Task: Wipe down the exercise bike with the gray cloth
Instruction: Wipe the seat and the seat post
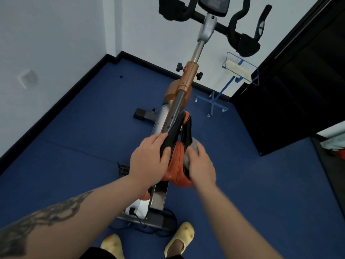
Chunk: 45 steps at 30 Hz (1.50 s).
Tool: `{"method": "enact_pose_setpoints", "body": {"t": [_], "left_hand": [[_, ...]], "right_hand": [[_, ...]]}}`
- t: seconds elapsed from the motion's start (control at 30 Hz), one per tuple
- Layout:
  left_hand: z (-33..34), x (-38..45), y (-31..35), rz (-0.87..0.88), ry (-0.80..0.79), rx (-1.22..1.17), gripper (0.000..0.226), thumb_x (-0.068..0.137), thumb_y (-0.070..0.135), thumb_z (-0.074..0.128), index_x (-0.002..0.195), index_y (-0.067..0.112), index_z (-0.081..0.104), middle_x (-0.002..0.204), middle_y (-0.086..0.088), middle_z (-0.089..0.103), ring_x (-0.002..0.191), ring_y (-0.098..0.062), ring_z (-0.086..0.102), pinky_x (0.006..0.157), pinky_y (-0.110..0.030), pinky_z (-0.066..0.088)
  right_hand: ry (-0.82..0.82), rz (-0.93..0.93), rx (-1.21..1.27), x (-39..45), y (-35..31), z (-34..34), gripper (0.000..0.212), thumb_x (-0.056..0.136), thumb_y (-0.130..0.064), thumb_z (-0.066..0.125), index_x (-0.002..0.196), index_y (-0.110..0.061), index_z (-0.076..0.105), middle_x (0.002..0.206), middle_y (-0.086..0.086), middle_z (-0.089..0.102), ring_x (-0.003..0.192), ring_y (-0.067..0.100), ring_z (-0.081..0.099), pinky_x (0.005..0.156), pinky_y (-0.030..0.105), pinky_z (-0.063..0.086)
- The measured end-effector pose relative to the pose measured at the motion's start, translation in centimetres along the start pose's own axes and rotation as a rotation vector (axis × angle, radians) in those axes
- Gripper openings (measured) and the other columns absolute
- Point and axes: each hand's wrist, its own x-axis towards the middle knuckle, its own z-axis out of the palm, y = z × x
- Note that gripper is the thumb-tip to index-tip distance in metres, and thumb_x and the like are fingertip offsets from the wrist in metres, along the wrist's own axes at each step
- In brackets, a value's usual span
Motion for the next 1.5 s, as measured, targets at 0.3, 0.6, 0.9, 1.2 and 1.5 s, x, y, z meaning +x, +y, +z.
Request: {"method": "enact_pose_setpoints", "body": {"t": [0.3,0.6,0.9,1.2,1.5], "left_hand": [[0.0,0.0,-0.1,0.004,0.000,-0.015,0.045,0.096,0.033,0.044,0.137,0.017,0.055,0.131,0.005,0.059,0.115,-0.013,0.054,0.085,-0.027,0.045],[-0.1,-0.1,-0.2,0.001,0.005,-0.017,0.045,0.097,0.033,0.044,0.138,0.016,0.054,0.132,0.004,0.059,0.118,-0.013,0.052,0.084,-0.023,0.040],[-0.2,-0.3,-0.3,0.002,-0.020,-0.022,0.042,0.098,0.025,0.049,0.139,0.017,0.053,0.132,0.004,0.058,0.117,-0.012,0.052,0.083,-0.022,0.039],[-0.1,-0.4,-0.2,0.008,0.019,-0.064,0.047,0.092,0.029,0.044,0.134,0.012,0.058,0.129,0.001,0.062,0.117,-0.015,0.056,0.090,-0.022,0.041],[-0.3,-0.5,0.1,-0.058,0.045,-0.098,0.053,0.090,0.042,0.038,0.132,0.019,0.060,0.130,0.010,0.061,0.120,-0.005,0.053,0.096,-0.009,0.033]], "right_hand": [[0.219,-0.255,-0.055,-5.2,2.4,2.2,0.053,0.095,-0.057,0.026,0.147,-0.052,0.021,0.152,-0.008,0.024,0.136,0.015,0.025,0.092,0.032,0.035],[0.172,-0.254,-0.172,-5.3,2.4,1.9,0.058,0.093,-0.059,0.013,0.150,-0.049,0.014,0.152,-0.004,0.027,0.133,0.019,0.031,0.093,0.035,0.040],[0.028,-0.180,-0.312,-3.3,0.5,0.2,0.058,0.101,-0.051,0.020,0.154,-0.034,0.008,0.151,0.001,0.031,0.129,0.023,0.037,0.089,0.036,0.039],[-0.029,-0.271,-0.458,-0.1,-0.5,-0.1,0.062,0.102,-0.051,0.021,0.155,-0.027,-0.001,0.150,0.003,0.034,0.125,0.024,0.044,0.087,0.039,0.042],[-0.130,-0.432,-0.382,8.5,-4.2,0.8,0.060,0.105,-0.039,0.024,0.155,-0.015,0.003,0.162,0.017,0.003,0.142,0.037,0.026,0.106,0.045,0.033]]}}
